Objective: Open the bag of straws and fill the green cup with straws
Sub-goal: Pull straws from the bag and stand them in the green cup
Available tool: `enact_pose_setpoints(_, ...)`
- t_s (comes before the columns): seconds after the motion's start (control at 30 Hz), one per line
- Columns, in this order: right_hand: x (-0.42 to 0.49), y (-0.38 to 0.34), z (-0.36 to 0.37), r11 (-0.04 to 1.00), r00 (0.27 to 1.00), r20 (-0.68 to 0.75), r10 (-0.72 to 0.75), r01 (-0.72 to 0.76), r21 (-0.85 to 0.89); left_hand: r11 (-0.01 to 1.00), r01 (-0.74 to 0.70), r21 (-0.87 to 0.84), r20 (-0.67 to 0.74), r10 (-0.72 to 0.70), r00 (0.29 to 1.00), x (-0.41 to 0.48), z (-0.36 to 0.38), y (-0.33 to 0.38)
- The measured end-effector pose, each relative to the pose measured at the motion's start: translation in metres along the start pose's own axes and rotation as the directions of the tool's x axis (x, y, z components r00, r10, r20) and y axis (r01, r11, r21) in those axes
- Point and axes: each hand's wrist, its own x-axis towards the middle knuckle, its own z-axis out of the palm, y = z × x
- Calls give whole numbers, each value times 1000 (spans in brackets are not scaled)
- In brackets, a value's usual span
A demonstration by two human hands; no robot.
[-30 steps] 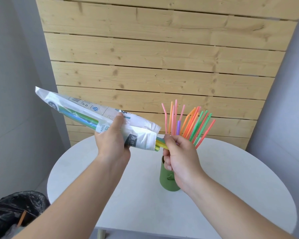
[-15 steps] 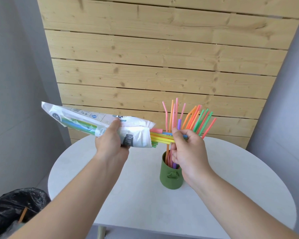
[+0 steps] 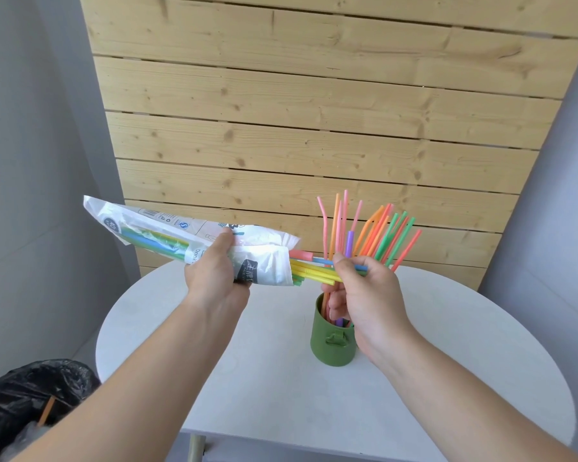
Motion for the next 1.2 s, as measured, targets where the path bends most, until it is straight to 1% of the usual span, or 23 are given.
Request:
enact_pose_setpoints(0.2, 5, -2, -4, 997, 997, -35, -70, 71, 7, 1000, -12, -9, -1, 12, 1000, 5, -2, 5)
enact_pose_setpoints(0.3, 9, -8, -11, 997, 997, -3, -80, 80, 16, 1000, -12, -22, 4, 12, 1000, 9, -5, 7)
enact_pose_setpoints(0.43, 16, -20, -22, 993, 993, 53, -101, 104, -59, 999, -6, -35, -7, 6, 1000, 9, -4, 9)
enact_pose_setpoints(0.5, 15, -22, -25, 992, 994, 52, -91, 95, -88, 1000, -6, -30, -18, 5, 1000, 7, -3, 7)
enact_pose_setpoints(0.57, 10, -20, -22, 992, 998, 19, -53, 55, -109, 1000, -8, -26, -30, 7, 1000, 5, -2, 6)
enact_pose_setpoints(0.63, 5, -13, -17, 996, 1000, -8, 8, -8, -84, 1000, -17, -25, -48, 16, 999, 2, -1, 4)
enact_pose_setpoints(0.73, 1, -7, -9, 991, 991, -21, 130, -129, 22, 999, -52, 1, -65, 52, 997, -2, 1, 3)
enact_pose_setpoints(0.87, -2, -7, -3, 950, 965, 36, 261, -263, 168, 994, -102, 25, -53, 103, 993, -6, 3, 2)
enact_pose_setpoints(1.0, 1, -10, -5, 904, 940, 72, 334, -341, 259, 992, -126, 24, -44, 127, 991, -8, 3, 3)
enact_pose_setpoints(1.2, 8, -15, -14, 865, 915, 110, 387, -402, 300, 993, -116, 32, -36, 117, 993, -6, 3, 3)
